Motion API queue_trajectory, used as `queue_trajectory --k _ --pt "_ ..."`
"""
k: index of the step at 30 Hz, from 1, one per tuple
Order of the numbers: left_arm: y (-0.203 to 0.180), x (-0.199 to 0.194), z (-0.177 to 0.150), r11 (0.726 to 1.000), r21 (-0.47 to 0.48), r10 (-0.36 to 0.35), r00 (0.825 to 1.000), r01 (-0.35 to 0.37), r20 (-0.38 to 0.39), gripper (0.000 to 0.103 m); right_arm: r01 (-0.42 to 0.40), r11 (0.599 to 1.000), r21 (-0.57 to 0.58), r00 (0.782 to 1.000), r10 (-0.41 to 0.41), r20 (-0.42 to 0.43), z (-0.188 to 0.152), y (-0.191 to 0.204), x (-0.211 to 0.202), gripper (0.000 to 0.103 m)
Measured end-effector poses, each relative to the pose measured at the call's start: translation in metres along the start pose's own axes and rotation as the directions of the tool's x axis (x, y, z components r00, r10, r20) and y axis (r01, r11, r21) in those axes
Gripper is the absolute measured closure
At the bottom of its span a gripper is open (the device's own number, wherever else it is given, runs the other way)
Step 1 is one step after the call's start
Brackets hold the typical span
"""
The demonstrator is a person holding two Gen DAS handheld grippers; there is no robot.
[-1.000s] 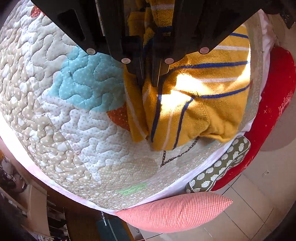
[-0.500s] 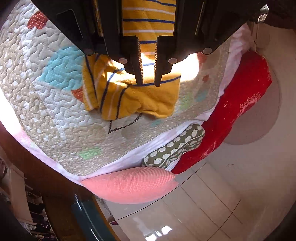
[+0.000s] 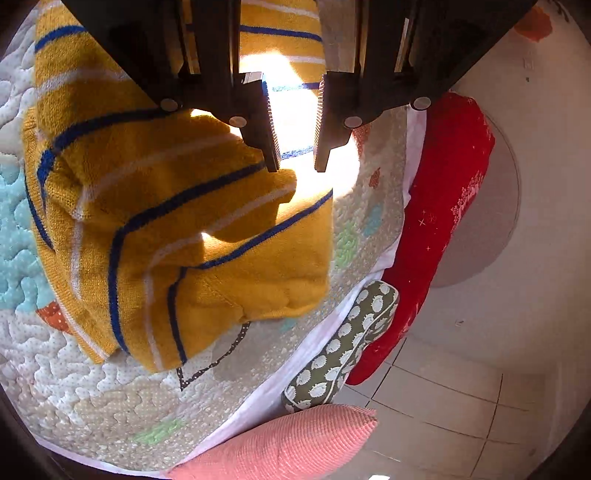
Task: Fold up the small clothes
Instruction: 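Release the sweater and lift both tools away from it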
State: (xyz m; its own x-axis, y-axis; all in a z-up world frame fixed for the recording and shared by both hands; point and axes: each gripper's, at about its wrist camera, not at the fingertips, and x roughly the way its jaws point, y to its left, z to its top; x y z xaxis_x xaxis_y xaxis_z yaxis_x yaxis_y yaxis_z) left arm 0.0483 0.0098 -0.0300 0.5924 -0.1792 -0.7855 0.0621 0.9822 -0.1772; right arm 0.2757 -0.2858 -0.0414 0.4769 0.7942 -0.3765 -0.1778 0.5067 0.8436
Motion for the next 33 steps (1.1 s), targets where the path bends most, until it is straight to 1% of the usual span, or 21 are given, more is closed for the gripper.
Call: queue_trajectory --k 1,2,4,6,7,8,11,12,13,16,17,19,20,23,28,33 --pt "0.001 -0.002 -0.001 1.000 -0.009 -0.011 1.000 0.011 -0.002 0.053 -0.024 1.000 0.013 1.000 0.024 -0.014 -0.006 -0.001 0.000 0.077" --pt "0.001 -0.006 -0.001 1.000 -0.011 -0.011 1.000 0.011 0.003 0.053 -0.026 0.999 0.026 0.999 0.026 -0.025 -0.014 -0.006 0.000 0.074" --pt "0.001 -0.016 -0.003 1.000 0.002 0.012 0.999 -0.012 0.034 0.051 -0.009 0.999 0.039 0.999 0.011 -0.051 -0.034 -0.024 -0.002 0.074" --pt "-0.001 -0.028 -0.004 0.999 0.019 0.040 0.996 -0.041 0.075 0.045 -0.011 0.998 0.064 0.998 0.015 -0.061 -0.059 -0.049 -0.012 0.076" --pt "-0.001 -0.032 -0.005 0.998 0.026 0.053 0.994 -0.056 0.095 0.041 -0.024 0.997 0.072 0.998 0.028 -0.048 -0.072 -0.060 -0.021 0.082" --pt "-0.002 -0.037 -0.006 0.997 0.032 0.068 0.991 -0.072 0.115 0.040 -0.035 0.996 0.077 0.999 0.037 -0.029 -0.084 -0.070 -0.034 0.087" --pt "-0.008 -0.043 -0.007 0.992 0.052 0.103 0.983 -0.112 0.150 0.039 -0.085 0.983 0.160 0.996 0.082 0.024 -0.114 -0.097 -0.074 0.086" --pt "-0.011 -0.044 -0.007 0.991 0.061 0.109 0.982 -0.120 0.157 0.039 -0.065 0.983 0.171 0.998 0.060 0.036 -0.122 -0.102 -0.088 0.085" --pt "-0.014 -0.045 -0.007 0.990 0.070 0.111 0.981 -0.124 0.162 0.039 -0.017 0.987 0.163 0.999 0.010 0.047 -0.130 -0.104 -0.101 0.083" --pt "-0.027 -0.047 -0.010 0.987 0.103 0.105 0.981 -0.123 0.165 0.038 0.026 0.992 0.120 0.994 -0.038 0.098 -0.153 -0.101 -0.139 0.082" --pt "-0.032 -0.049 -0.012 0.986 0.111 0.105 0.980 -0.125 0.169 0.038 0.040 0.993 0.112 0.992 -0.053 0.117 -0.159 -0.100 -0.151 0.076" --pt "-0.040 -0.052 -0.015 0.984 0.125 0.101 0.979 -0.124 0.174 0.035 0.066 0.993 0.095 0.984 -0.080 0.158 -0.170 -0.097 -0.171 0.070" --pt "-0.045 -0.054 -0.016 0.984 0.133 0.098 0.980 -0.121 0.174 0.033 0.080 0.993 0.087 0.980 -0.094 0.174 -0.176 -0.094 -0.179 0.069" --pt "-0.060 -0.058 -0.020 0.978 0.166 0.099 0.979 -0.128 0.177 0.031 0.113 0.992 0.054 0.969 -0.122 0.215 -0.187 -0.085 -0.196 0.067" --pt "-0.078 -0.060 -0.026 0.966 0.221 0.097 0.979 -0.136 0.180 0.031 0.206 0.978 -0.033 0.947 -0.191 0.259 -0.196 -0.065 -0.207 0.065" --pt "-0.086 -0.061 -0.030 0.958 0.251 0.093 0.979 -0.137 0.181 0.031 0.255 0.961 -0.107 0.939 -0.219 0.264 -0.200 -0.047 -0.199 0.064"
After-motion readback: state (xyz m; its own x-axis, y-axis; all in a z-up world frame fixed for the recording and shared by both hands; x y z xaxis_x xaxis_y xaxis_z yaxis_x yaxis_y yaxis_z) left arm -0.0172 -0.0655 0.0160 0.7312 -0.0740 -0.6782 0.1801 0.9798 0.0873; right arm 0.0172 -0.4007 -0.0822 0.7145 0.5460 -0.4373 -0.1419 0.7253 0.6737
